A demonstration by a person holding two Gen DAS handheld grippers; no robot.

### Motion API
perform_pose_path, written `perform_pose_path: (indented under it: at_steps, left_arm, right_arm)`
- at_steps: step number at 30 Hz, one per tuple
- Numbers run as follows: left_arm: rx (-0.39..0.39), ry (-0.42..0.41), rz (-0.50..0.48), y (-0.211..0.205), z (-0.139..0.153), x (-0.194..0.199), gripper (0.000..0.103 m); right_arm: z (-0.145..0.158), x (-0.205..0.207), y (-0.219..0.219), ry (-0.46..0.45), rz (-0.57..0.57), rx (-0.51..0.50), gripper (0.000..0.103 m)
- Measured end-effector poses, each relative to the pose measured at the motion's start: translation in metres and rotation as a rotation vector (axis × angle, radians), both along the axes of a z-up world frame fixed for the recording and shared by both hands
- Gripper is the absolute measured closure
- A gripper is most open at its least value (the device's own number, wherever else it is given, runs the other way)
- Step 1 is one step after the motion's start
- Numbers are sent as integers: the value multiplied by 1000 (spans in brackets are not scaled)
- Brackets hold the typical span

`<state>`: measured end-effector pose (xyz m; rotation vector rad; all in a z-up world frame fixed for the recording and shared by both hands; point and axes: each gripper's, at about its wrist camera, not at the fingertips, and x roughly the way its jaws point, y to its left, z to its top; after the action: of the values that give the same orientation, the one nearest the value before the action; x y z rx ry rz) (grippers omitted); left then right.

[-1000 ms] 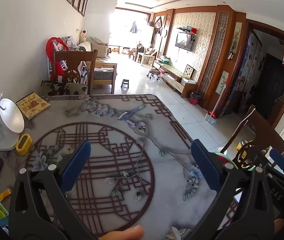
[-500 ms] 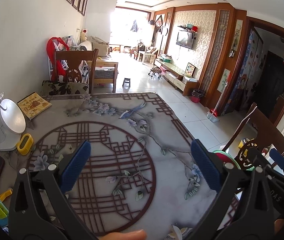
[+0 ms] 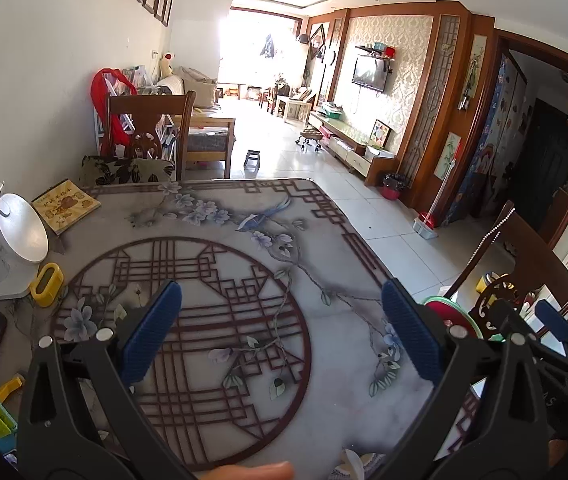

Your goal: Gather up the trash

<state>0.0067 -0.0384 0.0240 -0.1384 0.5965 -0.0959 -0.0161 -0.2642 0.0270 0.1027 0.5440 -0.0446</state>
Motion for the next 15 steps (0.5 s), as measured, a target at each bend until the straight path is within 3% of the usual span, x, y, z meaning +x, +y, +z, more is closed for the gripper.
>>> perform_pose_path:
  at_steps: [9, 13, 15]
  left_arm:
    - [-12, 73, 8, 6, -17, 15, 5]
    - [-22, 128, 19, 15, -37, 28, 5]
    - [-2, 152, 69, 28, -54, 37, 5]
  right_arm:
    - [-19, 16, 3, 64, 21, -4, 7]
    - [-45, 34, 7, 141, 55, -9, 7]
    - [-63, 46, 11, 182, 77, -22, 7]
